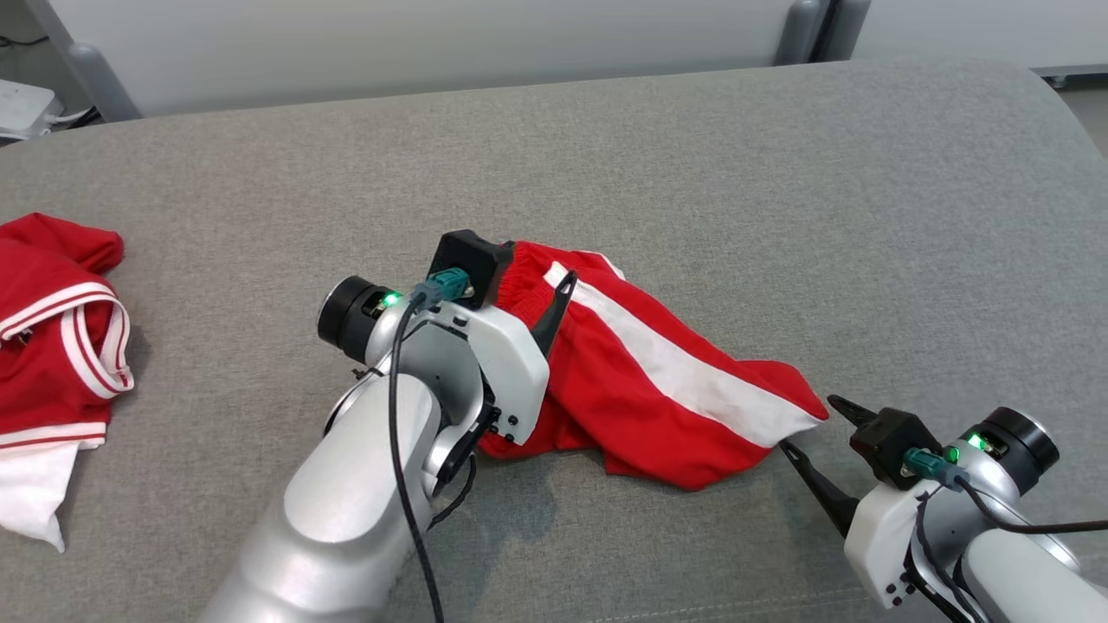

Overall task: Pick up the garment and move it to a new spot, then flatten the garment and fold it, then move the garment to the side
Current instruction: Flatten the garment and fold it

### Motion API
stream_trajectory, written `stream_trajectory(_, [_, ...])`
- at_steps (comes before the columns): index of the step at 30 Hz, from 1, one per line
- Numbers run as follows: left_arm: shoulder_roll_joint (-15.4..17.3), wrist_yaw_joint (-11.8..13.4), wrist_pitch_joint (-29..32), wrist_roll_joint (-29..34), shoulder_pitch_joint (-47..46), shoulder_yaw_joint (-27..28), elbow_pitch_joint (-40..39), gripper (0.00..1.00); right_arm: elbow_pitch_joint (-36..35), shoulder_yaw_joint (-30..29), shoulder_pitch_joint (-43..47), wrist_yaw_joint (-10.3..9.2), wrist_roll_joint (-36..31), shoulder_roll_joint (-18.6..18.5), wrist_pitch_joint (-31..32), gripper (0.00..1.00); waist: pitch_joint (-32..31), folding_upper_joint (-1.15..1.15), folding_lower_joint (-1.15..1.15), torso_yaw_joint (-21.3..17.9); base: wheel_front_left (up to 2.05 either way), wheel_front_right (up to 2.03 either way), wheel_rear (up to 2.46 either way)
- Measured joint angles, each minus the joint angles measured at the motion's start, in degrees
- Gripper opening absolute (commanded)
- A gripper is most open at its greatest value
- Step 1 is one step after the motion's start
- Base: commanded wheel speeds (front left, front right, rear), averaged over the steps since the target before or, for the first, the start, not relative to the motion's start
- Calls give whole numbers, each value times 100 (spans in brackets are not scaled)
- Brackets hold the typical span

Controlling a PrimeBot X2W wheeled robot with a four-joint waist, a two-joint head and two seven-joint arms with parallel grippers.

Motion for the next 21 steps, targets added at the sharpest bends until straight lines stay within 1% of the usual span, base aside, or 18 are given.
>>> stream_trajectory(5, [-12,69,421,12,-339,-365,510,100,-159,-66,0,0,-2,60,12,100,91,0,0,-182,0,0,0])
stream_trajectory(8, [-14,175,525,55,-515,-446,797,100,-191,-64,0,0,-5,105,11,100,143,0,0,-288,0,0,0])
stream_trajectory(13, [-22,226,789,18,-797,-591,1210,100,-253,-63,0,0,-46,214,10,100,236,0,0,-441,0,0,0])
stream_trajectory(15, [-19,310,871,1,-877,-656,1324,100,-263,-64,-1,0,-46,223,1,100,252,0,0,-494,0,0,0])
stream_trajectory(19, [-24,316,926,-1,-959,-702,1440,100,-259,-83,-1,0,-46,246,-25,100,247,0,0,-549,0,0,0])
stream_trajectory(20, [-27,316,926,-3,-961,-712,1457,89,-254,-87,0,0,-46,250,-29,100,239,0,0,-556,0,0,0])
stream_trajectory(21, [-30,316,923,-4,-961,-725,1475,48,-247,-100,0,0,-46,258,-32,100,230,0,0,-558,0,0,0])
